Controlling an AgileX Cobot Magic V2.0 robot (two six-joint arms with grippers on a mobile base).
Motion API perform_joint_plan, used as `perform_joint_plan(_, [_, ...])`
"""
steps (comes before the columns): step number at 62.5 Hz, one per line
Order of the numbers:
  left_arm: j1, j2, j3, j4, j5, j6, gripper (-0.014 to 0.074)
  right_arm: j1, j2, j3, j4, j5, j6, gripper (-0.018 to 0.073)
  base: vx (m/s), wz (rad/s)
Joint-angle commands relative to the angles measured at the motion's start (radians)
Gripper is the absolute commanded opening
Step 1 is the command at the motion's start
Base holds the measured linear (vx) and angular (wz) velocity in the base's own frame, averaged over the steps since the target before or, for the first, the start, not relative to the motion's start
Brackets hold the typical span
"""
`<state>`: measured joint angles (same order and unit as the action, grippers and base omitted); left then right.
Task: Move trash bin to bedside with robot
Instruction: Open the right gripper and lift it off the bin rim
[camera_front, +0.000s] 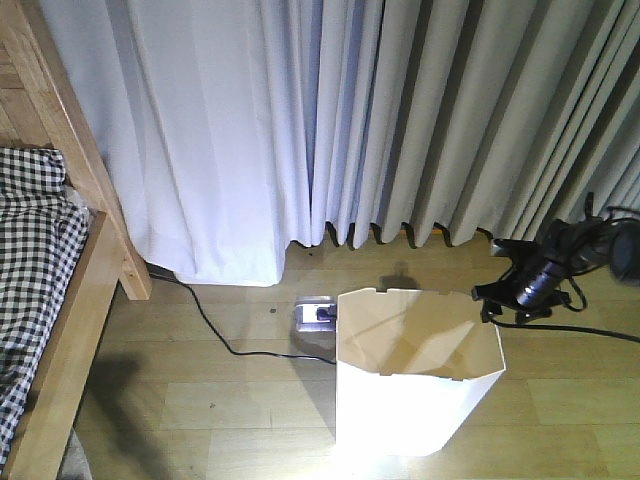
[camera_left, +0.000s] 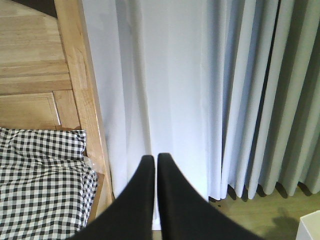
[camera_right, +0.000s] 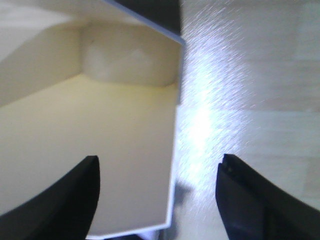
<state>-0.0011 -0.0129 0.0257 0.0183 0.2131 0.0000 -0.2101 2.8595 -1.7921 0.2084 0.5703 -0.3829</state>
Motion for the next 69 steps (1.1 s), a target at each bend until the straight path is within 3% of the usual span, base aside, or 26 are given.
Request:
perform_joint_plan(1, [-0.002, -0.014, 0.019, -0.004, -0.068, 0.0, -0.0006, 0.002, -0.223, 0.219, -0.002, -0.269, -0.012, 0.0493, 0.0, 0.0])
perform_joint_plan(10, [-0.002, -0.014, 0.019, -0.004, -0.068, 0.0, -0.0006, 0.003, -0.415, 0.518, -0.001, -0.465, -0.088, 0.0493, 0.0, 0.0])
perform_joint_plan(20, [-0.002, -0.014, 0.019, -0.004, -0.068, 0.0, -0.0006, 0.003, -0.654, 0.79, -0.001, -0.645, -0.101, 0.0493, 0.0, 0.0])
perform_joint_plan(30, [-0.002, -0.014, 0.019, -0.004, -0.068, 0.0, -0.0006, 0.003, -0.894, 0.994, -0.001, -0.735, -0.101, 0.0493, 0.0, 0.0])
perform_joint_plan(47, [-0.002, -0.014, 0.019, -0.004, -0.068, 0.0, -0.0006, 0.003, -1.297, 1.172, 0.006, -0.647, -0.07, 0.0493, 0.0, 0.0])
perform_joint_plan(69, [-0.002, -0.014, 0.019, -0.004, -0.068, 0.0, -0.0006, 0.005, -1.829, 1.2, 0.036, -0.423, -0.049, 0.0493, 0.0, 0.0])
